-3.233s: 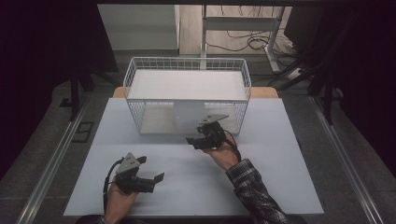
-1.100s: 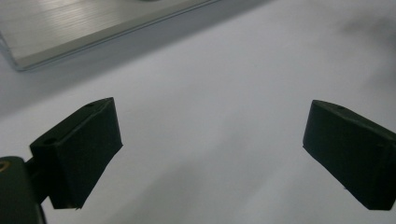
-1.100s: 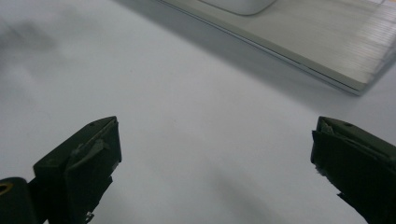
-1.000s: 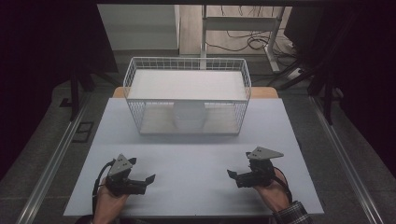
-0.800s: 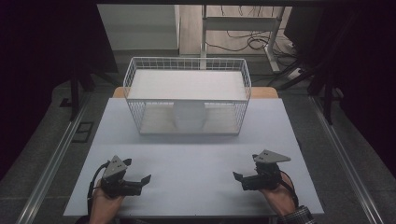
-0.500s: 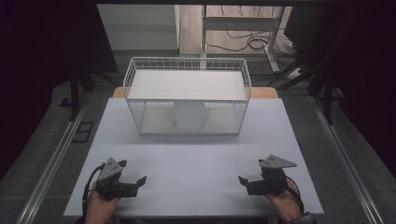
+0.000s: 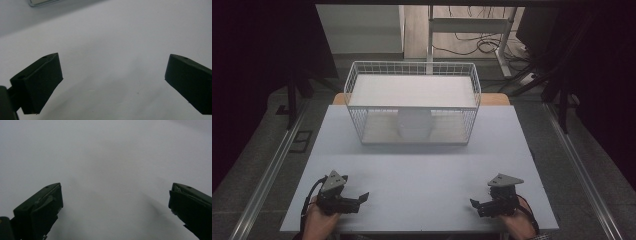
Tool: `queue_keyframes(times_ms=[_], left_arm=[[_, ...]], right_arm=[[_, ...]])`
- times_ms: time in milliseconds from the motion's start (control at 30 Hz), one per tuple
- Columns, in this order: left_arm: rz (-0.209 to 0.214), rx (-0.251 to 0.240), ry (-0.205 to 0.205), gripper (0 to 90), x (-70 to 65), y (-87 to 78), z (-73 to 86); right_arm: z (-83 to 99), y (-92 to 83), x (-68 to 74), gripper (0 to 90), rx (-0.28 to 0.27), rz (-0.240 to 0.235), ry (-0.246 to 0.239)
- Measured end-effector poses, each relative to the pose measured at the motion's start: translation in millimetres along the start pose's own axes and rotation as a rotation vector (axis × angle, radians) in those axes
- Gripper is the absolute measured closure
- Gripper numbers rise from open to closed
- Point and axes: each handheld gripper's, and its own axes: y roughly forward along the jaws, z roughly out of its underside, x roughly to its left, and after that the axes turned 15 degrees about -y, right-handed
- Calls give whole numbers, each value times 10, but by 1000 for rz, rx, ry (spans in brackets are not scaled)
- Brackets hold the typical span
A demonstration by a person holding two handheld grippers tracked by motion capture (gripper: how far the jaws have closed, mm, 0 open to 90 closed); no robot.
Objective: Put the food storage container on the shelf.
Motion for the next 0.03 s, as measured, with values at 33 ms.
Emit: queue_keyframes(times_ms=[33], left_arm=[[1,-1,1,7,-2,2,-1]], right_arm=[[-2,6,3,0,2,5,-4]])
